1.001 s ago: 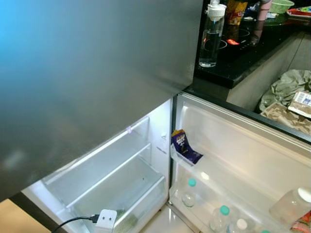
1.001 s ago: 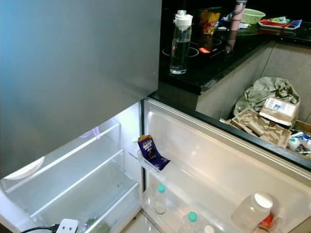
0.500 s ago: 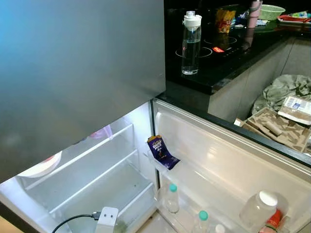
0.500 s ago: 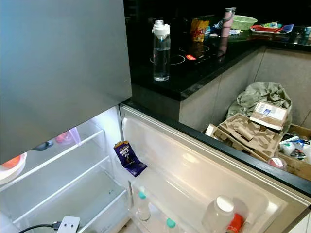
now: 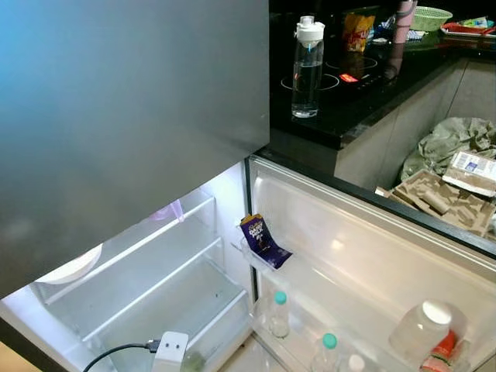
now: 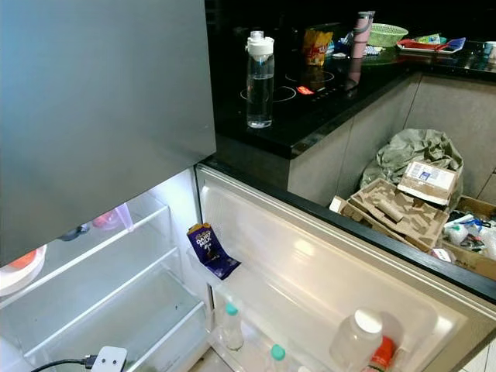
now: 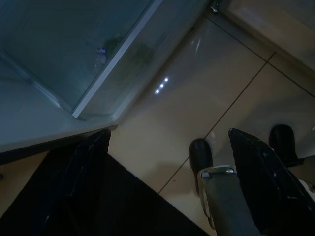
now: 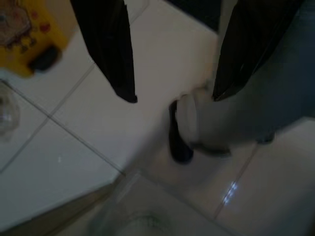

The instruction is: Restocking fridge

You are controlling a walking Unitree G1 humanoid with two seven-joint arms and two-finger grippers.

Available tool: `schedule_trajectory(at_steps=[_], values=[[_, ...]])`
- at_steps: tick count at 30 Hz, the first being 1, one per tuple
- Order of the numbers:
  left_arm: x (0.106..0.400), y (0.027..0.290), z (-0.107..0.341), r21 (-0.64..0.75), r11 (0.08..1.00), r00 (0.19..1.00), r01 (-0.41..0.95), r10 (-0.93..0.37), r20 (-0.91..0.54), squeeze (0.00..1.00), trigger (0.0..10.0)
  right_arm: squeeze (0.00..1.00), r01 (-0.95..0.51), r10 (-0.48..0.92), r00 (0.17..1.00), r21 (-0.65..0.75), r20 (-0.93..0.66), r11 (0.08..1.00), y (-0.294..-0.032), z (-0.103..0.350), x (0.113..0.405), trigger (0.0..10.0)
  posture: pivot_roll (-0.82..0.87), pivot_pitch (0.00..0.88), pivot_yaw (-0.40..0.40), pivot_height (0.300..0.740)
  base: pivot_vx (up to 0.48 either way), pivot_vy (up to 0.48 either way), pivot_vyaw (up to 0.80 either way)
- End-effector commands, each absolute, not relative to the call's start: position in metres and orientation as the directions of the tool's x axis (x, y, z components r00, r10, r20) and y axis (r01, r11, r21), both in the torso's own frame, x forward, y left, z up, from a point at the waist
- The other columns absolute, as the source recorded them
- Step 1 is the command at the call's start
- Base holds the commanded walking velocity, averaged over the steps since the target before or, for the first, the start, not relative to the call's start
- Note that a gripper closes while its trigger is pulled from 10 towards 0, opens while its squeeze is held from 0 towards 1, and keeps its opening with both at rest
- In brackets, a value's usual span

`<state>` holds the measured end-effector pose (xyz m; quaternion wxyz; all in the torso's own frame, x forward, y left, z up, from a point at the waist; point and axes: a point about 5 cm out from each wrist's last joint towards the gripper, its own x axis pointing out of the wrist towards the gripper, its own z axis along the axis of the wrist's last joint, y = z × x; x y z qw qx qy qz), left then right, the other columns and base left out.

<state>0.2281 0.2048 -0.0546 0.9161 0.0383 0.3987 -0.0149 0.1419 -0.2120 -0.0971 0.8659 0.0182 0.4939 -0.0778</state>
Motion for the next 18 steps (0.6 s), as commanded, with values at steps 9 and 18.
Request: schedule_trajectory(at_steps=[9,18], values=[[0.2223,0.2115,-0.0571,0.064,0.997,0.667,0.044,0.018,-0.745,0.0,10.0,0.0,0.212,-0.155,0.482,-0.056,-0.862,0.976,-0.2194,-0.0993,0.1308,10.0,-0.1,0.134,0.07,0.721,0.0,0.0,0.0],[0.223,0.2124,-0.0564,0.062,0.998,0.672,0.033,0.024,-0.74,0.0,10.0,0.0,0.209,-0.137,0.476,-0.039,-0.868,0.977,-0.2231,-0.0998,0.1266,10.0,-0.09,0.133,0.066,0.721,0.0,0.0,0.0]])
